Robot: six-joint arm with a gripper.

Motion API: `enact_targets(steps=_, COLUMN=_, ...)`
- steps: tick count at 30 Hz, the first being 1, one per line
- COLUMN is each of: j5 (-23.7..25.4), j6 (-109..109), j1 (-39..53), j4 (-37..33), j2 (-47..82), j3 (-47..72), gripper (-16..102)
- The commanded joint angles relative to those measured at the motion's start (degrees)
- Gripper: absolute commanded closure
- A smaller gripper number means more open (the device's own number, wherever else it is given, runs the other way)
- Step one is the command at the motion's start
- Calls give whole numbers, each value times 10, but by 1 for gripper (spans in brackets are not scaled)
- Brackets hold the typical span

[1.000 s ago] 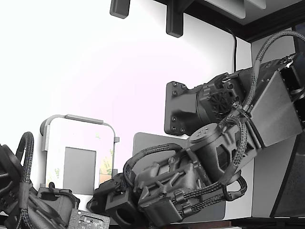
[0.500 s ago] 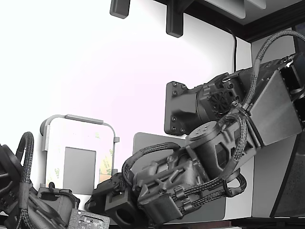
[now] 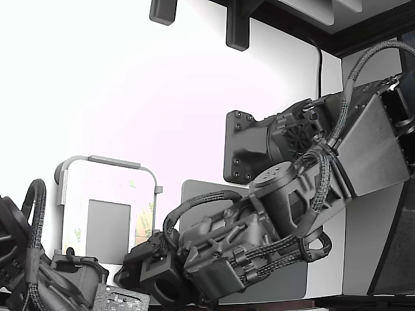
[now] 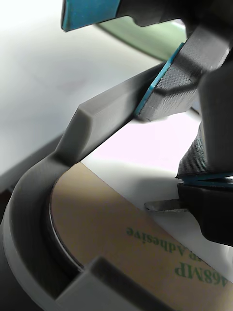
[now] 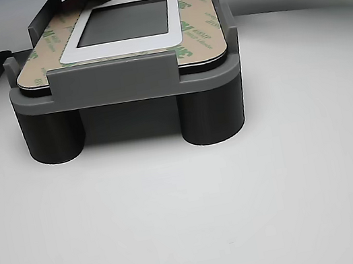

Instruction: Peel off protective film from adhesive tape.

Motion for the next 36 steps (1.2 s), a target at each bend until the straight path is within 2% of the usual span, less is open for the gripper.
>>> enact_targets(steps=1, j5=1, j6=2, j1=-4, j4=-4, j2=17, j3=-9, gripper=96)
enact_targets(steps=36, j5=3, j6=-6, j1=-4, j4=-5, j2=13, j3=-9, gripper=97)
